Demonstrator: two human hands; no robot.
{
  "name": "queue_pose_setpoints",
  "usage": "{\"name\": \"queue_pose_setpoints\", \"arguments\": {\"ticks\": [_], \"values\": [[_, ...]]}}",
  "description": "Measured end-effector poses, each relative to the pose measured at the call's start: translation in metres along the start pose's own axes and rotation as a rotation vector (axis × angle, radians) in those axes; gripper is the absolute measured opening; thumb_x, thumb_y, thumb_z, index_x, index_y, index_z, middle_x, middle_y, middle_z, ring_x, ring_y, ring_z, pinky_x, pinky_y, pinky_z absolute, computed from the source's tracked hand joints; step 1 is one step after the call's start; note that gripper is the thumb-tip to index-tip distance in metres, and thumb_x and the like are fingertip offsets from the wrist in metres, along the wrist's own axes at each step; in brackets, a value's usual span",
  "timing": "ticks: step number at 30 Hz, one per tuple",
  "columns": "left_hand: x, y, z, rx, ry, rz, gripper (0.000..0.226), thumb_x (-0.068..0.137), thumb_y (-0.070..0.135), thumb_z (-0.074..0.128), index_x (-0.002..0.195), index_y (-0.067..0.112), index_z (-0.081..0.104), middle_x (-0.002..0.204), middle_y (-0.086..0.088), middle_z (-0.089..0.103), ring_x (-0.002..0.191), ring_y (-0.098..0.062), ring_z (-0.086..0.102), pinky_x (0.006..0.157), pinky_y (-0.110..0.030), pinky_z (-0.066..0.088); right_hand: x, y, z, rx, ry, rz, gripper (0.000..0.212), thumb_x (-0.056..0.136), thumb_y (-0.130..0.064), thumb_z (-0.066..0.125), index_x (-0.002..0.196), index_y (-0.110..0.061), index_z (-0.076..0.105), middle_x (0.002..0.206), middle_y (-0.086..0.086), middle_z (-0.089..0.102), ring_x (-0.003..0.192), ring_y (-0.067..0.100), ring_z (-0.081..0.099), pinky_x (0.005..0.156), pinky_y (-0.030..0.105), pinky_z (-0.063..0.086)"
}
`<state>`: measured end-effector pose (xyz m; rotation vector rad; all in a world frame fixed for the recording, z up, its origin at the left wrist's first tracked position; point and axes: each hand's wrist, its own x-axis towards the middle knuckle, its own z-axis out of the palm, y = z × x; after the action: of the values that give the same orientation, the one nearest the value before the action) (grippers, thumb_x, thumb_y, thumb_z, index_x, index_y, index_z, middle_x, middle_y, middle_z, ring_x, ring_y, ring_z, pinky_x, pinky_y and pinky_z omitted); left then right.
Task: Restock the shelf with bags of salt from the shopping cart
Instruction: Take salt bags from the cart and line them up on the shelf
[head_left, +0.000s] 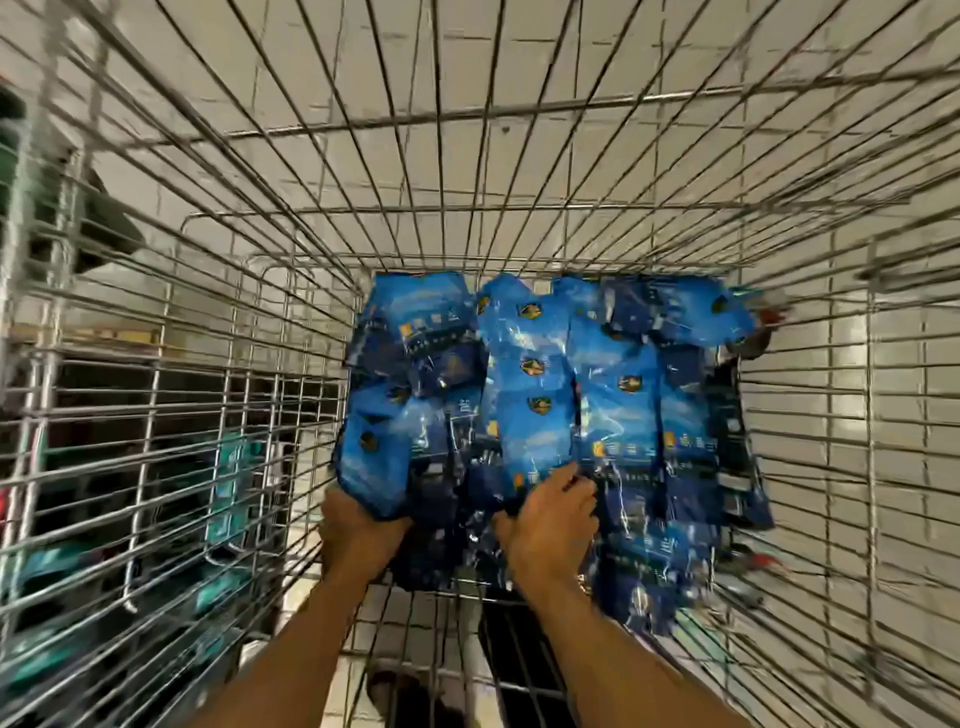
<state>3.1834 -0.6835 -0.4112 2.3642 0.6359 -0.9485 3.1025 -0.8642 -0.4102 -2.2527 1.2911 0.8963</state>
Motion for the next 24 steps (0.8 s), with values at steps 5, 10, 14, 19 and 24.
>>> {"name": "queue_pose_setpoints", "arguments": {"ticks": [5, 10, 14, 19, 24], "values": [[-0.015, -0.004, 0.003, -0.100, -0.011, 0.048, 0.068, 0.054, 0.024, 0.090, 0.102, 0.020, 0.042, 0.093, -0.002, 0.066, 0.075, -0.013, 0.066, 0.061, -0.022, 0.050, -0.001, 0.014, -0.002, 0.250, -0.051, 0.039, 0.103, 0.071, -0.049, 0.070, 0.150, -0.005, 0.021, 0.141, 0.017, 0.044, 0.130, 0.036, 0.043, 0.108, 0.052, 0.031], [-0.030, 0.023, -0.012, -0.204, -0.164, -0.040, 0.065, 0.060, 0.040, 0.079, 0.114, 0.008, 0.062, 0.107, -0.016, 0.069, 0.100, -0.032, 0.066, 0.086, -0.038, 0.054, -0.015, 0.031, -0.015, 0.981, -0.350, 0.200, 0.056, 0.097, -0.023, 0.053, 0.149, -0.014, 0.035, 0.145, 0.019, 0.046, 0.127, 0.039, 0.049, 0.105, 0.055, 0.043], [-0.056, 0.063, -0.050, -0.390, -0.357, -0.107, 0.042, 0.075, 0.036, 0.080, 0.109, 0.014, 0.066, 0.103, -0.014, 0.071, 0.088, -0.028, 0.068, 0.073, -0.031, 0.055, -0.039, 0.036, -0.062, 1.258, -0.448, 0.344, 0.028, 0.089, -0.025, 0.055, 0.107, -0.003, 0.060, 0.093, 0.017, 0.062, 0.084, 0.036, 0.061, 0.079, 0.047, 0.052], [-0.124, 0.119, -0.115, -0.628, -0.490, -0.123, 0.039, 0.063, 0.038, 0.080, 0.081, 0.006, 0.067, 0.059, -0.012, 0.067, 0.044, -0.023, 0.062, 0.044, -0.026, 0.052, -0.089, 0.032, -0.162, 1.208, -0.510, 0.054, 0.044, 0.084, -0.051, 0.060, 0.112, -0.018, 0.066, 0.114, 0.005, 0.062, 0.099, 0.021, 0.056, 0.082, 0.038, 0.047], [-0.208, 0.138, -0.183, -0.995, -0.620, 0.024, 0.058, 0.068, 0.071, 0.059, 0.080, 0.018, 0.079, 0.068, -0.007, 0.070, 0.053, -0.021, 0.068, 0.050, -0.033, 0.057, -0.166, 0.014, -0.254, 1.332, -0.523, -0.066, 0.065, 0.100, -0.061, 0.028, 0.121, -0.017, 0.071, 0.123, 0.016, 0.068, 0.113, 0.027, 0.066, 0.094, 0.045, 0.055]]}}
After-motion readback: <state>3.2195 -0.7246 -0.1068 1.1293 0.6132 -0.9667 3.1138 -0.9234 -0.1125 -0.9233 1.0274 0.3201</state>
